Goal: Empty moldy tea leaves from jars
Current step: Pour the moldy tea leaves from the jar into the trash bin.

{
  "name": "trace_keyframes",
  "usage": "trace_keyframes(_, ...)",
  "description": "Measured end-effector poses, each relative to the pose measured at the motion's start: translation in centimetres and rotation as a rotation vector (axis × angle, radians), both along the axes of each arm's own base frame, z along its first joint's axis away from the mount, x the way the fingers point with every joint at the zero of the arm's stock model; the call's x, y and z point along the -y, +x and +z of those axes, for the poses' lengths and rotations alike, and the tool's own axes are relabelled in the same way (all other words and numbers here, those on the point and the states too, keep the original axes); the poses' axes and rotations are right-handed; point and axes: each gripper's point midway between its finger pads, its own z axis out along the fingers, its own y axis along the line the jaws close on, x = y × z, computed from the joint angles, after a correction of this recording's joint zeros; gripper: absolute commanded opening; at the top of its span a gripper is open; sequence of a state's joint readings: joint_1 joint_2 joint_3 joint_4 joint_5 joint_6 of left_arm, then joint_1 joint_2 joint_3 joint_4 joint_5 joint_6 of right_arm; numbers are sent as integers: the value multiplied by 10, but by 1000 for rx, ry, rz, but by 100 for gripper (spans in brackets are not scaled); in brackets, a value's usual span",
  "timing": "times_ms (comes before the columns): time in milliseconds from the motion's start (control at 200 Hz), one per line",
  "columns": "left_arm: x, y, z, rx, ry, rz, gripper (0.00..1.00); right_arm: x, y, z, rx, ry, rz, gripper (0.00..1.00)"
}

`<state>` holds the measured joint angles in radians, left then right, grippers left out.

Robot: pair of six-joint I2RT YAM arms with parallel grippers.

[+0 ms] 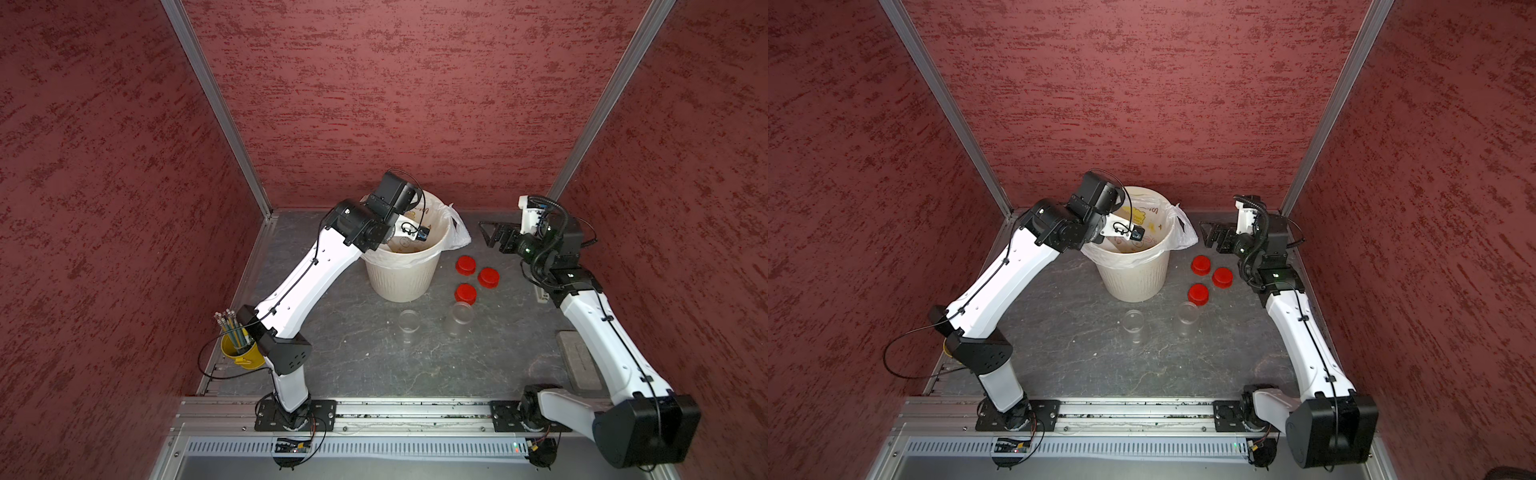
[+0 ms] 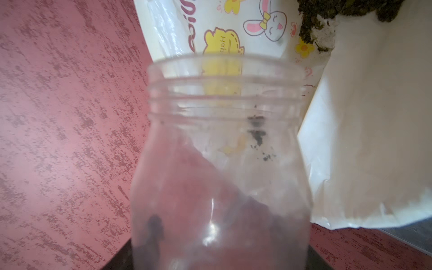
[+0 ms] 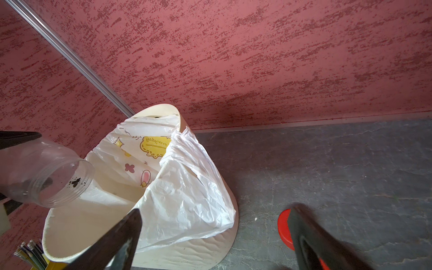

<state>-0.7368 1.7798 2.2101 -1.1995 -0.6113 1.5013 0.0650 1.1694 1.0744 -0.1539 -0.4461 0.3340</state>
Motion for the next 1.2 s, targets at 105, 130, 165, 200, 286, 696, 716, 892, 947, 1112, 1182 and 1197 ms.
trace_keyframes(105, -3, -1, -5, -14, 9, 3, 68, -1, 0, 0, -1, 0, 2, 99)
trace_keyframes(130, -5, -1, -7, -17, 12, 7, 68, -1, 0, 0, -1, 0, 2, 99)
trace_keyframes(165, -5, 0, -7, -20, 15, 8, 68, -1, 0, -1, -1, 0, 3, 99)
trace_keyframes(200, -7, -1, -5, -18, 15, 10, 69, -1, 0, -1, -3, -1, 4, 99)
trace_keyframes(286, -4, -2, 7, 9, 0, -4, 69, -2, 1, -2, -7, 0, 4, 99)
trace_keyframes(696, 0, 2, -5, -13, 24, -9, 70, -5, 1, -4, -11, -1, 13, 99)
trace_keyframes(716, 1, 1, -3, -7, 19, -11, 70, -5, 1, -4, -11, -1, 14, 99)
trace_keyframes(892, -4, -2, -7, -14, 17, -2, 70, -7, 1, -4, -11, 0, 19, 99)
trace_keyframes(947, -8, 1, -14, -31, 30, 10, 70, -8, 1, -4, -10, 0, 19, 99)
trace_keyframes(1112, -4, 6, -8, -13, 14, 12, 70, -8, 1, -5, -12, -1, 21, 99)
trace_keyframes(1182, -1, 3, -2, 0, -13, 2, 70, -9, 1, -4, -10, -1, 24, 99)
trace_keyframes(1197, -1, 3, -2, 3, -20, 0, 70, -10, 1, -4, -10, -1, 24, 99)
